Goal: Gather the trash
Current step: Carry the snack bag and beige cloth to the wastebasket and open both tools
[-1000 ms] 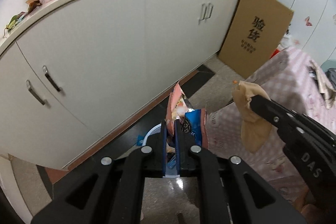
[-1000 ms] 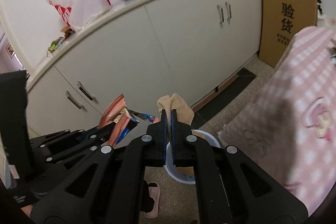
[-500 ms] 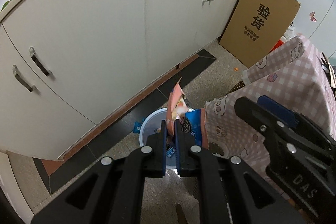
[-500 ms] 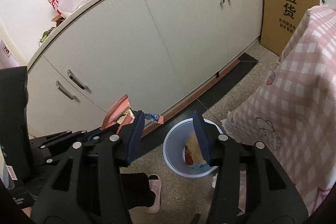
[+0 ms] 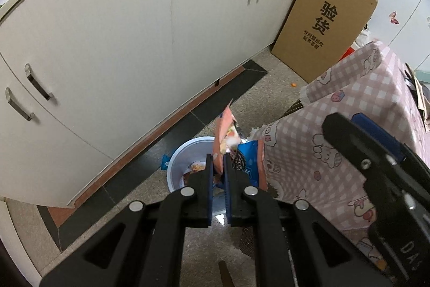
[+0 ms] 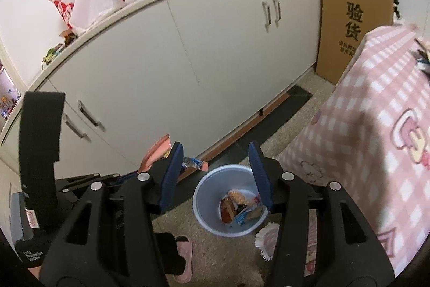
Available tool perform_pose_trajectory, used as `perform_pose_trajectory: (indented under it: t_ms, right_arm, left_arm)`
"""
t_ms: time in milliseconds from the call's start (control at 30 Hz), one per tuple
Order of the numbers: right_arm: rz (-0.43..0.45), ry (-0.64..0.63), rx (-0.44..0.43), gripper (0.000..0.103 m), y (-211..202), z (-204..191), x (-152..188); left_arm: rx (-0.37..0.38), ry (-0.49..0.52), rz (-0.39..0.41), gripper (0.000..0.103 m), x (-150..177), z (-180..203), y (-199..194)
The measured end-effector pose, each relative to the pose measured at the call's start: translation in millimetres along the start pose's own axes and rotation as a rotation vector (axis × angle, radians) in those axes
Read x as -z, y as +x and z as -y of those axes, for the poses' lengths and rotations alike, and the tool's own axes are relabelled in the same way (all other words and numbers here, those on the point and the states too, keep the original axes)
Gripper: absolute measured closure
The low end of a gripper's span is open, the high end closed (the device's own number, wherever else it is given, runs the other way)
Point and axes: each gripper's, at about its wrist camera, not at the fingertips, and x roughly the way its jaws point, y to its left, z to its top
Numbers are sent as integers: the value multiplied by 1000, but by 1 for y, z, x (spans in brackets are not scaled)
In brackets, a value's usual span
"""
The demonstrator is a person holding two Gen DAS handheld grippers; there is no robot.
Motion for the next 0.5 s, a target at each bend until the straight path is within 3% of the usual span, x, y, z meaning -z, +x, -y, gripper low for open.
perform_pose_trajectory:
  t_ms: [133, 267, 500]
  right_arm:
    - [57, 11, 4, 51, -14, 2, -3]
    - [91, 20, 6, 50, -24, 4, -6]
    - [110, 28, 7, 50, -40, 6, -6]
  left_arm:
    - [20, 0, 8, 92, -4, 3, -4]
    - [33, -10, -5, 64, -5, 4, -7]
    - [19, -24, 24, 54, -4, 7, -22]
